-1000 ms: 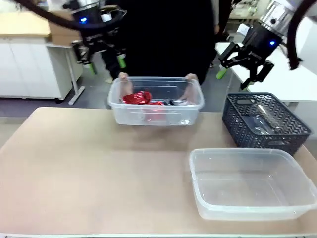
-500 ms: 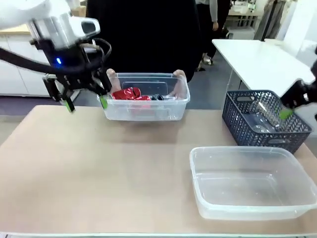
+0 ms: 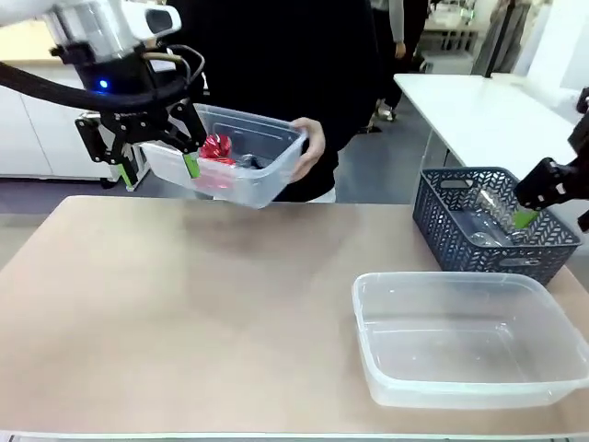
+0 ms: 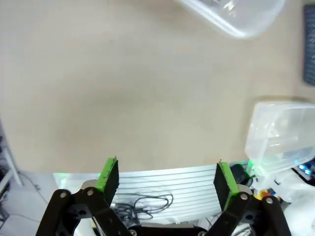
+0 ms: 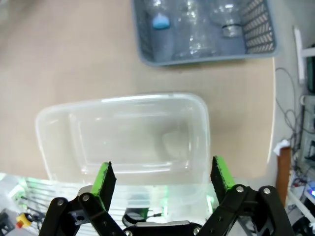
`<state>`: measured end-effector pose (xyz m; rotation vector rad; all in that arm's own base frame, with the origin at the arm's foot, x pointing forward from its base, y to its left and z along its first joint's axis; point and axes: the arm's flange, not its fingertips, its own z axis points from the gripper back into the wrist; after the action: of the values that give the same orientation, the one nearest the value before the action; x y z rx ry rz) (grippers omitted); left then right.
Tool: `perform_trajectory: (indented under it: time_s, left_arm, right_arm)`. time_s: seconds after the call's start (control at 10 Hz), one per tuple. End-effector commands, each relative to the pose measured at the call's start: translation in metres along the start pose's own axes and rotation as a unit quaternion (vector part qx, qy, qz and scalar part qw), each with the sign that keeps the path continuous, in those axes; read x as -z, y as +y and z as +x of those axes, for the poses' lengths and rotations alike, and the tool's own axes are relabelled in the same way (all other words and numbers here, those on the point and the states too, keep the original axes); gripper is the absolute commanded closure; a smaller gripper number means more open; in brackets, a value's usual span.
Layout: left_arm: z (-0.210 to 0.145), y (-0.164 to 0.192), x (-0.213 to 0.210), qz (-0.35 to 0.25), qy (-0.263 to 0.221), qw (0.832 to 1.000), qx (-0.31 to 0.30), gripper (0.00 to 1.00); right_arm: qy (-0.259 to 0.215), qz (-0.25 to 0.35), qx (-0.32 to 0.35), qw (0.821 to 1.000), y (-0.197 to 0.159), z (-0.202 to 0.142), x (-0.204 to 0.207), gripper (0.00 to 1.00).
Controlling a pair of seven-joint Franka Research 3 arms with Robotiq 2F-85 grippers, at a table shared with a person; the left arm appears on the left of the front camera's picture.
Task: Sort the waste into each basket.
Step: Pick up the Organizing box on the right side of the table and lift it.
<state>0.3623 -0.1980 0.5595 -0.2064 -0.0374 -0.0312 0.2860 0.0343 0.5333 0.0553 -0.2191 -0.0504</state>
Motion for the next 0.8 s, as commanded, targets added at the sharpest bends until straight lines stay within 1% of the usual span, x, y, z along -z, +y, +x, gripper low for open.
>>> perform_trajectory:
  time_s: [0.0, 0.1, 0.2, 0.3, 0.4, 0.5, 0.6, 0.7]
  left_arm:
    - [-0.025, -0.047, 0.077, -0.045, 0.042, 0.996, -0.062, 0.00]
    - [-0.042, -0.080, 0.108, -0.048, 0.088, 0.994, -0.051, 0.00]
    - [-0.054, -0.110, 0.130, -0.054, 0.109, 0.992, -0.031, 0.00]
    - [-0.061, -0.139, 0.154, -0.064, 0.122, 0.990, -0.023, 0.00]
    - [-0.064, -0.161, 0.170, -0.078, 0.131, 0.988, -0.029, 0.00]
    - [-0.065, -0.179, 0.182, -0.080, 0.102, 0.990, -0.048, 0.00]
    - [-0.063, -0.170, 0.168, -0.065, 0.120, 0.991, -0.010, 0.00]
    - [-0.086, -0.170, 0.182, -0.073, 0.129, 0.989, -0.022, 0.00]
  right_arm:
    - [0.019, 0.021, -0.033, 0.999, -0.072, -0.031, 0.034, 0.00]
    - [0.053, 0.017, -0.020, 0.998, -0.107, -0.043, 0.047, 0.00]
    - [0.088, 0.008, -0.006, 0.996, -0.131, -0.053, 0.063, 0.00]
    - [0.122, 0.050, -0.023, 0.991, -0.142, -0.063, 0.086, 0.00]
    - [0.145, 0.079, -0.050, 0.985, -0.138, -0.066, 0.111, 0.00]
    - [0.160, 0.093, -0.076, 0.980, -0.126, -0.066, 0.133, 0.00]
    - [0.154, 0.081, -0.065, 0.982, -0.117, -0.066, 0.139, 0.00]
    - [0.148, 0.081, -0.039, 0.985, -0.158, -0.020, 0.061, 0.00]
